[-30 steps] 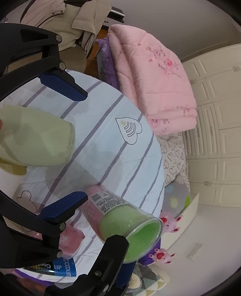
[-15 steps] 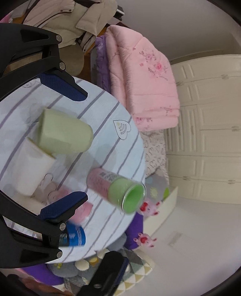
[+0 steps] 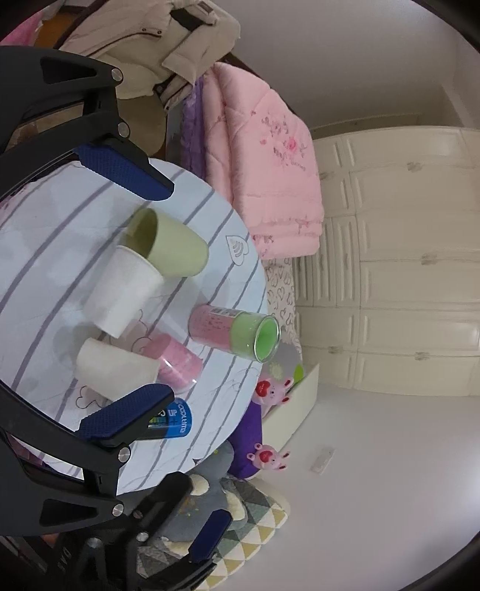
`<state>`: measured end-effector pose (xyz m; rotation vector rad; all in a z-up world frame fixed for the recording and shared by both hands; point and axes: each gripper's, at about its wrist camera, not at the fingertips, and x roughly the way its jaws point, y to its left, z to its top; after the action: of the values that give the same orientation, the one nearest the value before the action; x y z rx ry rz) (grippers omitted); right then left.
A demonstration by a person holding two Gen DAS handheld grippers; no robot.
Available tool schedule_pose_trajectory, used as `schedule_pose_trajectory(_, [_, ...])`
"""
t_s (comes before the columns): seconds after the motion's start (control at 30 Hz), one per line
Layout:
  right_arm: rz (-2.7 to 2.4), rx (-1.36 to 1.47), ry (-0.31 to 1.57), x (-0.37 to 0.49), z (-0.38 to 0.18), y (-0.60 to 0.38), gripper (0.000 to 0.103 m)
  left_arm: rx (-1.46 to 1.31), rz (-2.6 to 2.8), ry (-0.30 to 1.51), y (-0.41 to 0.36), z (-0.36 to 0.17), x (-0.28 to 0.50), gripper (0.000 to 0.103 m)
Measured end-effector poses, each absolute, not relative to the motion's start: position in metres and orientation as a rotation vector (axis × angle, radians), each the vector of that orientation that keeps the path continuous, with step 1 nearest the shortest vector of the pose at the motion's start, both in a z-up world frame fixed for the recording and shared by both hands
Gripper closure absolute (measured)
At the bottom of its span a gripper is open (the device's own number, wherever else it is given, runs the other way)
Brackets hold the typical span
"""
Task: Flip cup upright
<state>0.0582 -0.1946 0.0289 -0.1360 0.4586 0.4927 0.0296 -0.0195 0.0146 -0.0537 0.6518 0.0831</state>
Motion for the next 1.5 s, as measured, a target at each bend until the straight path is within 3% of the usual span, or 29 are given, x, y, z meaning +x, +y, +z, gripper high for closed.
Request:
schedule_pose_trajectory(0.47, [0.542, -0.068, 0.471, 0.040, 0.001, -0.228, 0.021, 0.050, 0.151, 0.613, -0.057, 0.010, 0.002, 0.000])
schedule_pose_trajectory(1.5, [0.496, 0.021, 0.442, 0.033, 0.002, -0.257, 0.021, -0.004, 0.110, 0.606, -0.069, 0.006, -0.001, 0.000])
